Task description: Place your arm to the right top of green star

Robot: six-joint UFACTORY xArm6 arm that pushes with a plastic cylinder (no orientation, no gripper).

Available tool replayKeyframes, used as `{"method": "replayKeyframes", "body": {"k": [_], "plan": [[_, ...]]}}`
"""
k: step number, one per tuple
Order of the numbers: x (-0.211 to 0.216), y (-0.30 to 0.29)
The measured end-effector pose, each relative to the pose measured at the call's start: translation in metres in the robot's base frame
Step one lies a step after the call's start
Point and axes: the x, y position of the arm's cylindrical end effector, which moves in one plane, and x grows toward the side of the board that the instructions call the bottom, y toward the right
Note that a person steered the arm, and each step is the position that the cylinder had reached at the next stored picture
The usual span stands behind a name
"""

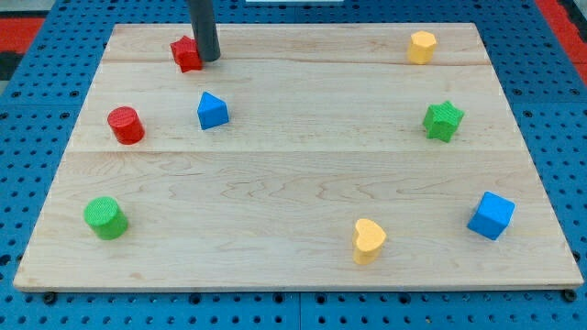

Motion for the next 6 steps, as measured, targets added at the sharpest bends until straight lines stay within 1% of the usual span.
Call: {"method": "replayKeyframes", "body": {"k": [1, 2, 6], "plan": [[0.003, -0.036], [-0.006, -0.056], [-0.007, -0.039]]}}
